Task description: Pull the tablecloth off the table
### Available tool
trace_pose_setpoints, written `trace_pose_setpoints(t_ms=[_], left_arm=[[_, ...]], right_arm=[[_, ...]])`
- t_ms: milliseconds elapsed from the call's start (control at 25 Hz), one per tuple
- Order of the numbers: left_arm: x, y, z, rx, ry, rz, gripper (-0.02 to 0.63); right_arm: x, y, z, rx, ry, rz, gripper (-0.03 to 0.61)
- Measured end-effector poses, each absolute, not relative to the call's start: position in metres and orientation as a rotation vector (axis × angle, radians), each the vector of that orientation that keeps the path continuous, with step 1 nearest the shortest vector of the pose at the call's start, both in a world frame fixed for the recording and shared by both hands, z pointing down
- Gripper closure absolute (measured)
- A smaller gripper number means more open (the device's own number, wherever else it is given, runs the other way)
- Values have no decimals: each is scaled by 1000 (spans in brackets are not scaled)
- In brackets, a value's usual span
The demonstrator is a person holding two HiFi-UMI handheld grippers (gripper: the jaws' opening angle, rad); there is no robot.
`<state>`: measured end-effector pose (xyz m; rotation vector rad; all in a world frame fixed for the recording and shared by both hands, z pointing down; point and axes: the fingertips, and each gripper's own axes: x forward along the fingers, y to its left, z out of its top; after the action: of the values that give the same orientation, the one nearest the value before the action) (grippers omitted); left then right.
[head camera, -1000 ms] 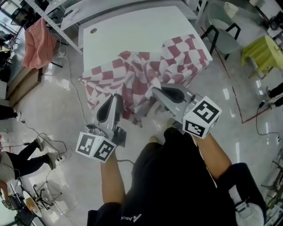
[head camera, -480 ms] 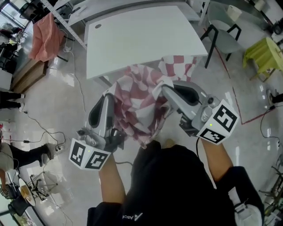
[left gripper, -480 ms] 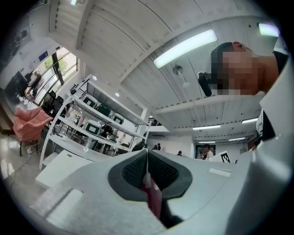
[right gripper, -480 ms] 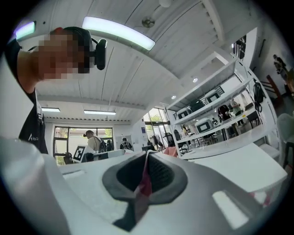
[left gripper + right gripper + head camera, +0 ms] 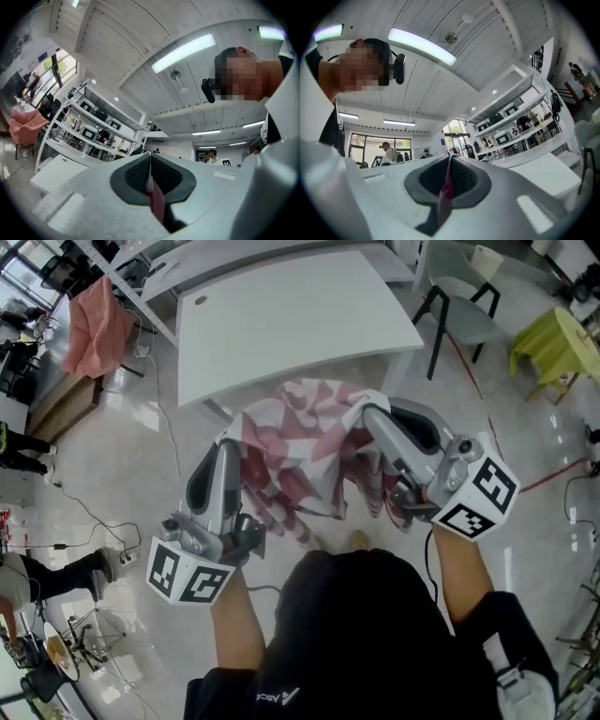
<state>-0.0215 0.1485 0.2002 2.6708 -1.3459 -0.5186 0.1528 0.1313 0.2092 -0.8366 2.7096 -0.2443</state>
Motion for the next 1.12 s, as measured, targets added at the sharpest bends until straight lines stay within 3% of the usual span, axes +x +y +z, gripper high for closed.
trace_pose_setpoints(t_ms=[1120], left_arm=[[-27,141,205,2682,-1314,-489,603]], right_arm=[[165,132,225,-1068,2713,-166,575]])
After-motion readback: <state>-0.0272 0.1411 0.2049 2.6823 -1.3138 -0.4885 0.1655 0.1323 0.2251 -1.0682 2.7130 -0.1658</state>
